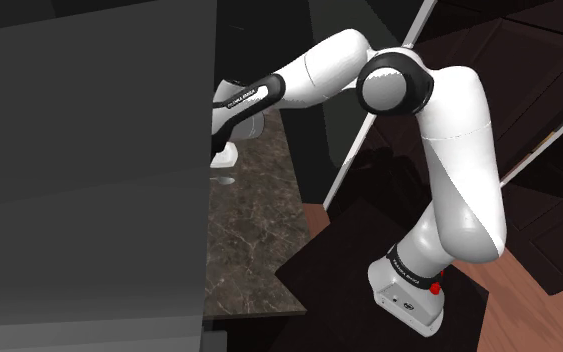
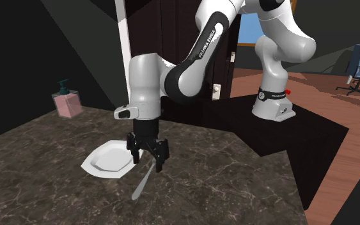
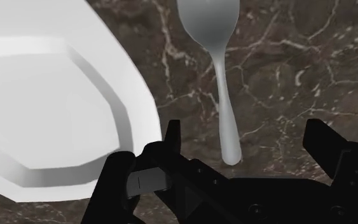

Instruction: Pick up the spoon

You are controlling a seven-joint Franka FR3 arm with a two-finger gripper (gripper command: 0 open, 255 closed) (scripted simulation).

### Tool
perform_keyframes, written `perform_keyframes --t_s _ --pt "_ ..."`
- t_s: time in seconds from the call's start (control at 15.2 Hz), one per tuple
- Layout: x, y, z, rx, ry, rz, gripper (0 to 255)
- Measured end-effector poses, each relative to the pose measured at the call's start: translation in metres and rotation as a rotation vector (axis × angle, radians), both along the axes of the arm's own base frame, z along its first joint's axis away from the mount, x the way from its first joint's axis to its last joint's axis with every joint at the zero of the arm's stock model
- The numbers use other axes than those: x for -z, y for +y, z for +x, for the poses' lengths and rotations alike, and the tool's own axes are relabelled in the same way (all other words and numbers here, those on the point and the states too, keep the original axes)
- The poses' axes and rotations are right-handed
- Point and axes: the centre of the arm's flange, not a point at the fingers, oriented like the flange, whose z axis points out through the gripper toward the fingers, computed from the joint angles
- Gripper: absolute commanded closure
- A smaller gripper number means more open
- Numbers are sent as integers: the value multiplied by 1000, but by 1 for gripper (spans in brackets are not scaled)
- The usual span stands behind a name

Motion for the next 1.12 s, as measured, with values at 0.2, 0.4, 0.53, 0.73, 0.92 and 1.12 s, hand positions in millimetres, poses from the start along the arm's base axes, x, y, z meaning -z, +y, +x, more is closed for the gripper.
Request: perform_keyframes --t_s 0.2,0.4,0.53,0.73,0.92,1.12 --pt "16 0 1 -1 0 0 0" --pt "28 0 1 -1 0 0 255" --pt "29 1 1 -1 0 0 255" --pt "29 1 1 -1 -1 0 255" --pt "29 1 1 -1 -1 0 255" --pt "27 1 1 -1 -1 0 255"
